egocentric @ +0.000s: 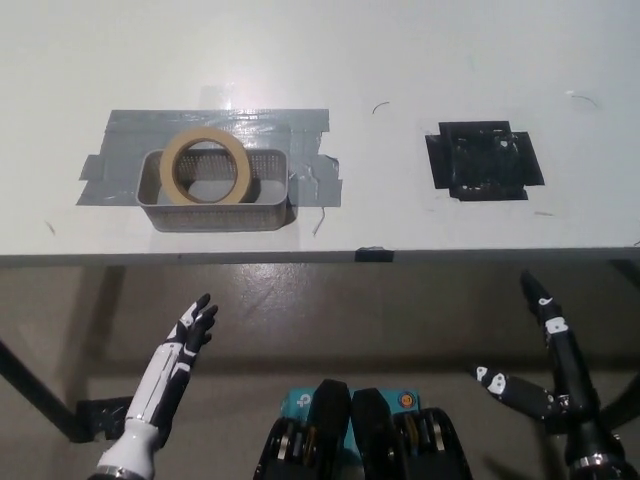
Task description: The robot picks the tape placed on the black area with right hand and places it in the small grey container.
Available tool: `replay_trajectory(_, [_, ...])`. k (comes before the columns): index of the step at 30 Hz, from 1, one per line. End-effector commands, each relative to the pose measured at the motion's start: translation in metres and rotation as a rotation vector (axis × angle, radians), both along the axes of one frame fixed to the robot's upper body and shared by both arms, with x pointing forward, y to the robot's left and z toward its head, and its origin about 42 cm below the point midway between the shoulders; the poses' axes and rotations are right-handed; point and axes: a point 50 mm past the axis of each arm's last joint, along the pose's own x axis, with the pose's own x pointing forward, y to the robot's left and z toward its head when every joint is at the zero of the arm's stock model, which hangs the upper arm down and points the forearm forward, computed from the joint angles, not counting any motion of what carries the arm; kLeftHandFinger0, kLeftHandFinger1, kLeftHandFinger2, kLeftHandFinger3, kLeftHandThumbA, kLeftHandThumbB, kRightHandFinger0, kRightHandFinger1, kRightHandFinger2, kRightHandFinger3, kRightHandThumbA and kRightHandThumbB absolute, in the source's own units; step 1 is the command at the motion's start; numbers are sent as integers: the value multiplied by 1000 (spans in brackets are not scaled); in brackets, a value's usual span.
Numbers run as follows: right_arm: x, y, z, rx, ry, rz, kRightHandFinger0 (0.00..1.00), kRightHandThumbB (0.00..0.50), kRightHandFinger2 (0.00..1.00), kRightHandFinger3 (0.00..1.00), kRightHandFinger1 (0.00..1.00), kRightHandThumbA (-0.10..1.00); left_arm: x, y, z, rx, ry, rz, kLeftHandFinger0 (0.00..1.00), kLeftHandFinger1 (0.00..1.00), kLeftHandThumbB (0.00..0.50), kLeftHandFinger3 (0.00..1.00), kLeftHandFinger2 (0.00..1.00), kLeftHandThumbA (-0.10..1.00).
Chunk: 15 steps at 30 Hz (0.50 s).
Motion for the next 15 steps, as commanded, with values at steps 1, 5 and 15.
replay_trajectory(1, [-5, 4, 4, 20, -55, 43, 1000, 181, 1000, 1000, 1000, 933, -3, 5, 10, -8, -60, 20, 1000, 1000, 129, 1000, 1000, 1000])
replay_trajectory(5, [-7, 4, 1, 18, -39, 52, 1000, 203, 1000, 1000, 1000, 938, -6, 6, 8, -18, -55, 22, 1000, 1000, 124, 1000, 1000, 1000])
replay_trajectory(15, [-5, 7, 0, 13, -28, 65, 1000, 205, 1000, 1000, 1000, 927, -10, 11, 6, -11, -46, 32, 1000, 1000, 126, 1000, 1000, 1000])
